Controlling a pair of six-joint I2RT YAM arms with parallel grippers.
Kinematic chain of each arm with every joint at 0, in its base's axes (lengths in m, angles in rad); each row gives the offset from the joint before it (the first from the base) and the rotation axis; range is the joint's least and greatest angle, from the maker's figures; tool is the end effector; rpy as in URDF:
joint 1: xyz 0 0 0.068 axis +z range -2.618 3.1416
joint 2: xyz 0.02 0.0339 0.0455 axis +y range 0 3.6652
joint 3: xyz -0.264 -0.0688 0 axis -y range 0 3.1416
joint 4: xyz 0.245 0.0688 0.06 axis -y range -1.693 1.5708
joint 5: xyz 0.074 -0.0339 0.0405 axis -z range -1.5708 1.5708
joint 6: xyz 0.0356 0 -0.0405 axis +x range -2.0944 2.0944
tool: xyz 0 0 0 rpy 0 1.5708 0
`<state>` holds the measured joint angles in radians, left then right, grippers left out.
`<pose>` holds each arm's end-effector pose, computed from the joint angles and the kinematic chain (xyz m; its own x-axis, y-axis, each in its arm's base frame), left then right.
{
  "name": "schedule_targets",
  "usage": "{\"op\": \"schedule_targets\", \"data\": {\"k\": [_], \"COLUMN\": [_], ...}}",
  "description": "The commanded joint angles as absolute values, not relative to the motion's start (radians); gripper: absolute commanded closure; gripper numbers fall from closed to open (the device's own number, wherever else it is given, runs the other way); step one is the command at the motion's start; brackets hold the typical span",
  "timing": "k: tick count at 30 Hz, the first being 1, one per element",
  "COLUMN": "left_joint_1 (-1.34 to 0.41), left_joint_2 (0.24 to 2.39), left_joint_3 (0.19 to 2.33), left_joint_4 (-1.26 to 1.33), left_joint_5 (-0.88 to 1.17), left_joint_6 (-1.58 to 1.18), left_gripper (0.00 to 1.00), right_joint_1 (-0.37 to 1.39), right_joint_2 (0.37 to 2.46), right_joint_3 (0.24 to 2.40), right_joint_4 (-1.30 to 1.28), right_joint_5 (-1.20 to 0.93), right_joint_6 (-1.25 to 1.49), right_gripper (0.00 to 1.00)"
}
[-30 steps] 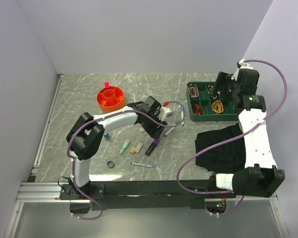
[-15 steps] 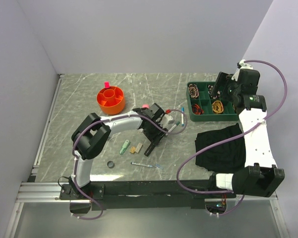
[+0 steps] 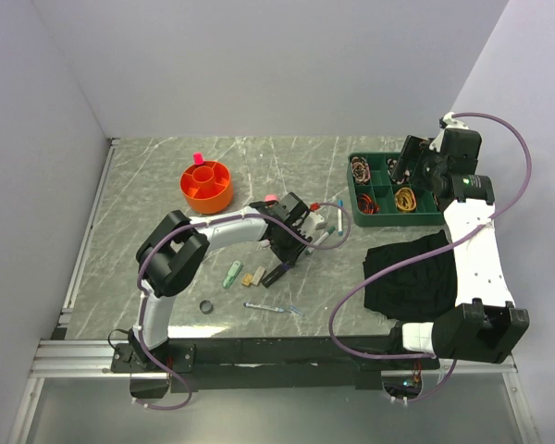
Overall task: Sort the stationery into containers
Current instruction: Pick up the pen from the center of the board, then place the pen in the storage box.
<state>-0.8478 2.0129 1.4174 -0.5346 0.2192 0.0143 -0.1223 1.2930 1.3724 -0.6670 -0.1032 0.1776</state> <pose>0.2693 -0.3169 0.1660 -0.5870 0.6864 -0.4293 0.8017 0.5665 -0.1906 0.2765 -0.0303 0.3860 -0.5352 0.2428 -0.8091 0.1329 0.9701 0.2032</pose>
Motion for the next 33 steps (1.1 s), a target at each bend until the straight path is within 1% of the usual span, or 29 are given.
{"op": "schedule_targets", "data": {"k": [1,3,8,15,18,19,23,25,28,29,33], "left_joint_1": [-0.859,-0.854,-0.839,-0.792,-0.71,-0.649,-0.493,-0.425,-0.35,-0.333,-0.255], "left_joint_2": [2.019,1.997,1.994,1.942,1.893,1.878,1.819,1.815,1.818,1.819,1.832], "left_joint_3": [1.402,1.436,1.567,1.742,1.798,1.798,1.799,1.816,1.825,1.816,1.757], "left_joint_4": [-0.623,-0.65,-0.739,-0.767,-0.672,-0.56,-0.308,-0.229,-0.128,-0.061,0.069], "left_joint_5": [0.267,0.291,0.348,0.356,0.338,0.321,0.313,0.302,0.298,0.296,0.31], "left_joint_6": [0.015,0.018,0.025,0.052,0.055,0.052,0.072,0.083,0.08,0.08,0.08], "left_gripper": [0.86,0.89,0.93,0.95,0.98,0.99,0.99,0.99,0.99,0.99,0.99], "right_joint_1": [-0.129,-0.129,-0.129,-0.129,-0.129,-0.129,-0.129,-0.129,-0.129,-0.129,-0.129], "right_joint_2": [1.282,1.289,1.307,1.315,1.313,1.315,1.327,1.335,1.342,1.345,1.361], "right_joint_3": [1.381,1.387,1.408,1.411,1.405,1.404,1.41,1.413,1.413,1.413,1.414], "right_joint_4": [-0.649,-0.65,-0.65,-0.647,-0.643,-0.641,-0.634,-0.624,-0.608,-0.606,-0.597], "right_joint_5": [-0.101,-0.098,-0.089,-0.071,-0.061,-0.06,-0.061,-0.054,-0.041,-0.038,-0.031], "right_joint_6": [0.167,0.166,0.167,0.156,0.152,0.153,0.155,0.153,0.146,0.141,0.135], "right_gripper": [0.0,0.0,0.0,0.0,0.0,0.0,0.0,0.0,0.0,0.0,0.0]}}
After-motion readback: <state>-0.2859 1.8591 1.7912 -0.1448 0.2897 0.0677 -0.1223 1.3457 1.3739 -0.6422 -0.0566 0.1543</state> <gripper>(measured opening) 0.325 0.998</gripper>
